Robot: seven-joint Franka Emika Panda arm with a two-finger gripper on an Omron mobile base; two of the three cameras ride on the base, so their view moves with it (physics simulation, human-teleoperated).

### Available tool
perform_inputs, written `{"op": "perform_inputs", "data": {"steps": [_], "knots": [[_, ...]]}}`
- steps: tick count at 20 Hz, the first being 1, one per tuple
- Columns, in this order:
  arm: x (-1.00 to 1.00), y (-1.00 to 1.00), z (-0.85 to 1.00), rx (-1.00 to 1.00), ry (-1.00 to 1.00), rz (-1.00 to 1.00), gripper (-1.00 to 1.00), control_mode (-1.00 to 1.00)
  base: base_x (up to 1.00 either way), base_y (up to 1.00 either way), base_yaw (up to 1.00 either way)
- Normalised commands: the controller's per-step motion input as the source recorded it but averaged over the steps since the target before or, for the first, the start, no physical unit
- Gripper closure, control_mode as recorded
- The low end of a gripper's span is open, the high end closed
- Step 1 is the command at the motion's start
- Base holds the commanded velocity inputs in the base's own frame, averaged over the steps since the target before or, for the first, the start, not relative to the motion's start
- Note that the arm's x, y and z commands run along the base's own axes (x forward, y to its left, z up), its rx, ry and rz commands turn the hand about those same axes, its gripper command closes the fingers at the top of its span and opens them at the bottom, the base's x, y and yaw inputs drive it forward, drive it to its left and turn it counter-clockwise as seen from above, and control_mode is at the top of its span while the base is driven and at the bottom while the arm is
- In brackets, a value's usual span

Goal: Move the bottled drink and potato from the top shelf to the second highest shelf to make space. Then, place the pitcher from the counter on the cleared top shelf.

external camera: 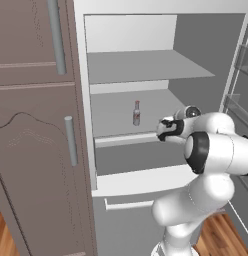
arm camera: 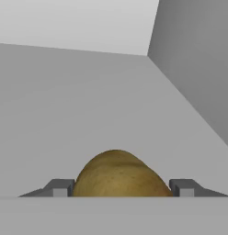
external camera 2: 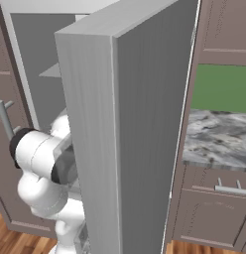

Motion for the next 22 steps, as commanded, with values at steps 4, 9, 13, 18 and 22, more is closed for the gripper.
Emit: {"op": "perform_inputs", "data": {"steps": [4, 9, 13, 18, 22], "knots": [[0.41, -0.03, -0.01, 0.00, 0.00, 0.00, -1.00, -1.00, 0.00, 0.00, 0.00], [0.19, -0.15, 0.00, 0.00, -0.02, 0.00, -1.00, -1.00, 0.00, 0.00, 0.00], [0.00, -0.07, 0.05, 0.00, -0.06, 0.03, -1.00, -1.00, 0.00, 0.00, 0.00], [-0.02, 0.00, 0.30, 0.00, -0.08, 0.04, -1.00, -1.00, 0.00, 0.00, 0.00], [-0.11, 0.00, 0.59, 0.00, -0.05, 0.02, -1.00, -1.00, 0.00, 0.00, 0.00]]}}
